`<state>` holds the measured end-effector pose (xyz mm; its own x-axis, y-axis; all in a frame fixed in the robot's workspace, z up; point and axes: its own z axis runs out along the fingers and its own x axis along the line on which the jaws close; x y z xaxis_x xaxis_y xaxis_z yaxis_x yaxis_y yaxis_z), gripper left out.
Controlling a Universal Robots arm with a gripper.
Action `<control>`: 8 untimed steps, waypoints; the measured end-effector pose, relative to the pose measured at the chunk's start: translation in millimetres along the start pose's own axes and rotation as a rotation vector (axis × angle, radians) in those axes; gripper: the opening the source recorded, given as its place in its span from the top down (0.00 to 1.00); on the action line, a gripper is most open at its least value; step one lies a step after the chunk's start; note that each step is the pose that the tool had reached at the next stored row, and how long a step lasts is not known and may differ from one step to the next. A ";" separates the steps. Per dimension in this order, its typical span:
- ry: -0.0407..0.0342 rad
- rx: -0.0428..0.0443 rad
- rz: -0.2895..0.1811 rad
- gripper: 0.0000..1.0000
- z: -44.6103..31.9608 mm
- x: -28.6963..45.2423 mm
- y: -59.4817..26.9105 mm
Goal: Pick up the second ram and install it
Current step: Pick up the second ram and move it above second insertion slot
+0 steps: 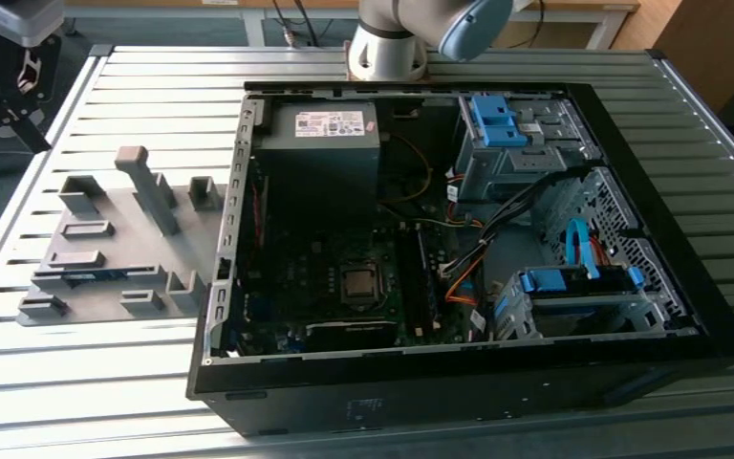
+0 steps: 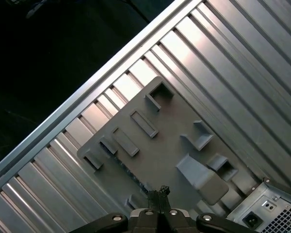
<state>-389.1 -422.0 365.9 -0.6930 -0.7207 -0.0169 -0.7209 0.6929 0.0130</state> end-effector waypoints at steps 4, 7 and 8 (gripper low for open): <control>0.0002 -0.0003 -0.016 0.89 0.1 0.1 0.0; 0.0007 -0.0008 -0.043 0.89 0.1 0.3 -0.2; 0.0009 -0.0010 -0.054 0.89 0.2 0.3 -0.2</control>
<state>-389.2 -422.4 365.8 -0.6529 -0.7573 -0.0167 -0.7575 0.6527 0.0131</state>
